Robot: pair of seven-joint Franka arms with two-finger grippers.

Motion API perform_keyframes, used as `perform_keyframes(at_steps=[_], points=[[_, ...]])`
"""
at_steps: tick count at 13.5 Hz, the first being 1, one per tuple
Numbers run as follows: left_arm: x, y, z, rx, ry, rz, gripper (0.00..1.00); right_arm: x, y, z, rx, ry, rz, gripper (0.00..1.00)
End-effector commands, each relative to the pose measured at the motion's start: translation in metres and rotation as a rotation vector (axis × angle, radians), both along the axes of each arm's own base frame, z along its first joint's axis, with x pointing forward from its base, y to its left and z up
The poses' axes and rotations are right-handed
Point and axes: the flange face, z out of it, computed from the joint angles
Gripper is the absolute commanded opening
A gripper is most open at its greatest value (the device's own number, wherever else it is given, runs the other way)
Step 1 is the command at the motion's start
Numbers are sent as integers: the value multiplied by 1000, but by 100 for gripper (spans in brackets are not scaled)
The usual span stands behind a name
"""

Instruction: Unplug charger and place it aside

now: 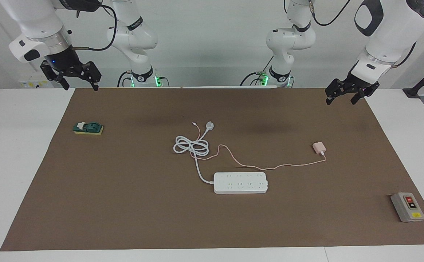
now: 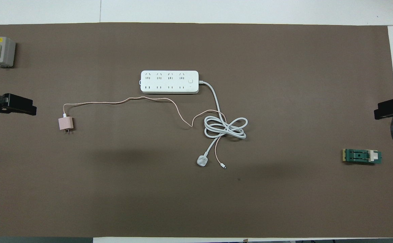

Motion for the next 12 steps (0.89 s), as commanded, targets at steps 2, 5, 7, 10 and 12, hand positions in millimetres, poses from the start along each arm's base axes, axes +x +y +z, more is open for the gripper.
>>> perform_keyframes(at_steps=[2, 5, 7, 10, 12], points=[[-2, -1, -3, 19, 2, -47, 100, -8, 2, 2, 13, 0, -12, 100], [-2, -1, -4, 19, 0, -49, 100, -8, 4, 2, 12, 0, -9, 100], [-2, -1, -4, 19, 0, -49, 100, -7, 5, 2, 12, -1, -8, 100], [-1, -1, -3, 17, -6, -47, 100, -8, 7, 2, 11, -4, -3, 100], [-1, 0, -3, 17, -4, -46, 100, -8, 7, 2, 11, -4, -6, 100]])
